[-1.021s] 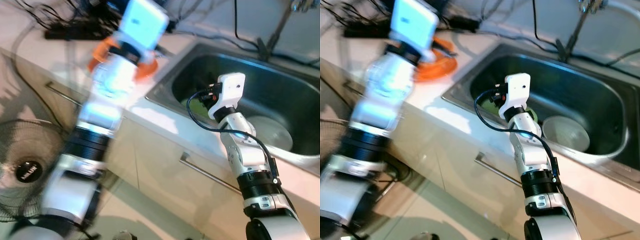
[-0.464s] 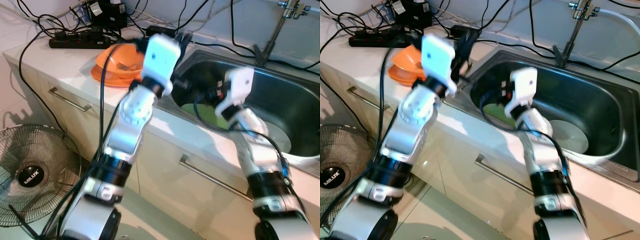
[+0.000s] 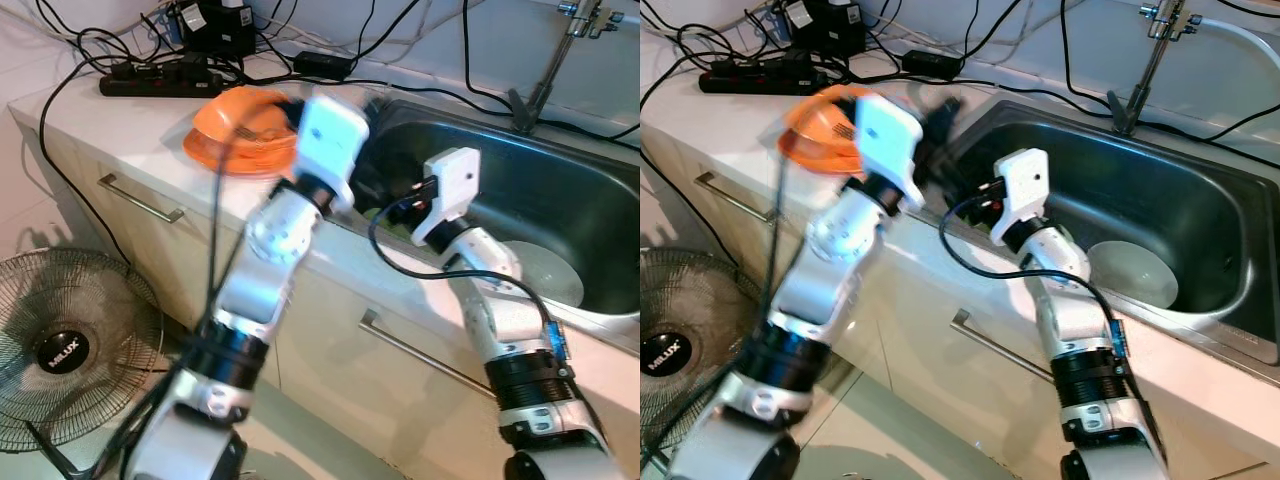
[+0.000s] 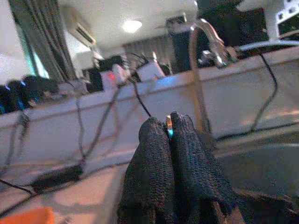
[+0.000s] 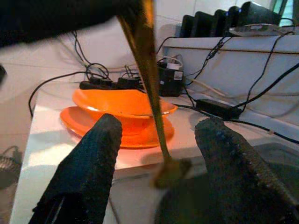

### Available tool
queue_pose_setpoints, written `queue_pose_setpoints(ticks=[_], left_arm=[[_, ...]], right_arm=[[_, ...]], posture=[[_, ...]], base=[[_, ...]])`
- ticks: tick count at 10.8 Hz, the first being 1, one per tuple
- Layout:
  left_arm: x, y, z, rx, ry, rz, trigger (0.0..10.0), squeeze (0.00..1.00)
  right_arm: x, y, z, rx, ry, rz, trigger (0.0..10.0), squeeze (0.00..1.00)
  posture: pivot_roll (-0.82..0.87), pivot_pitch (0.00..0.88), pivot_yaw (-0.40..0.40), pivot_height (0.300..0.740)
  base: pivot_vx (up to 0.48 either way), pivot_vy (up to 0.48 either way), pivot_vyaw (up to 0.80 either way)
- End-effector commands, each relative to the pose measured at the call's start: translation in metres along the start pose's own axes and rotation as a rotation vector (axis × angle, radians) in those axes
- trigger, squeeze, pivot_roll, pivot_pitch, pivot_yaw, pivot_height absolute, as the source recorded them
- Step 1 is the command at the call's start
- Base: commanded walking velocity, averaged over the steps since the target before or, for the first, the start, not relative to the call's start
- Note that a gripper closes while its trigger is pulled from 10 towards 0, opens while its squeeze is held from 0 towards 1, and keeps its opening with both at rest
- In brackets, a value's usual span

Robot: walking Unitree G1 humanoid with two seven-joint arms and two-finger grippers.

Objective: Kitchen organization

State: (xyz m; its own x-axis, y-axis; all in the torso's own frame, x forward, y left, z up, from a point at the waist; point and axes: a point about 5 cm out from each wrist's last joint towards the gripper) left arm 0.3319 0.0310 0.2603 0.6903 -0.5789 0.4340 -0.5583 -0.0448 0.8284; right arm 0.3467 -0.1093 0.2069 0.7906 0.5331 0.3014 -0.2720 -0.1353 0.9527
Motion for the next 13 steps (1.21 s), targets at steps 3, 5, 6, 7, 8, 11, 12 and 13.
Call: queue_pose_setpoints(ticks=[3, 5, 6, 7, 8, 11, 12, 13], left_arm=[[0.003, 0.010, 0.020, -0.047, -0.094, 0.036, 10.0, 0.00], [0.003, 0.009, 0.023, -0.054, -0.120, 0.032, 10.0, 0.00], [0.002, 0.009, 0.023, -0.049, -0.121, 0.028, 10.0, 0.00], [0.001, 0.009, 0.021, -0.040, -0.116, 0.023, 10.0, 0.00], [0.001, 0.008, 0.020, -0.034, -0.114, 0.018, 10.0, 0.00], [0.001, 0.009, 0.021, -0.032, -0.117, 0.019, 10.0, 0.00], [0.001, 0.009, 0.020, -0.030, -0.116, 0.019, 10.0, 0.00], [0.001, 0.009, 0.020, -0.030, -0.116, 0.019, 10.0, 0.00]], right_arm=[[0.001, -0.002, -0.006, 0.010, 0.006, -0.006, 10.0, 0.00], [0.002, -0.004, -0.008, 0.018, -0.003, -0.005, 10.0, 0.00], [0.003, -0.004, -0.008, 0.020, -0.009, -0.006, 10.0, 0.00], [0.003, -0.005, -0.006, 0.020, -0.016, -0.008, 10.0, 0.00], [0.002, -0.007, -0.003, 0.016, -0.030, -0.017, 10.0, 0.00], [0.001, -0.010, 0.001, 0.015, -0.069, -0.027, 0.0, 0.00], [0.001, -0.010, 0.003, 0.010, -0.069, -0.026, 0.0, 0.00], [0.001, -0.009, 0.004, 0.008, -0.076, -0.023, 0.0, 0.00]], posture=[[0.13, 0.037, -0.009, 0.740], [0.13, 0.025, -0.006, 0.740], [0.13, 0.025, -0.006, 0.740], [0.14, 0.019, -0.008, 0.740], [0.14, 0.018, -0.008, 0.740], [0.14, 0.016, -0.010, 0.740], [0.14, 0.010, -0.011, 0.740], [0.14, 0.010, -0.011, 0.740]], base=[[0.000, 0.000, 0.00], [0.000, 0.000, 0.00], [0.000, 0.000, 0.00], [0.000, 0.000, 0.00], [0.000, 0.000, 0.00], [0.000, 0.000, 0.00], [0.000, 0.000, 0.00], [0.000, 0.000, 0.00]])
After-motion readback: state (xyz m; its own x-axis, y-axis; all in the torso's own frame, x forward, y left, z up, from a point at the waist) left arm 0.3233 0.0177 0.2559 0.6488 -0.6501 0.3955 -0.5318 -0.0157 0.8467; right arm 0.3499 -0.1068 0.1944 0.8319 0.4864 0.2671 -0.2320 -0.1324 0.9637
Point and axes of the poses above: a point about 5 cm out from each wrist's last joint towards the gripper, its own x axis pointing out of the wrist towards the gripper, its own y axis along the axis of the wrist's last joint, z = x × y, and after that the axes turned 5 degrees about x, right-handed
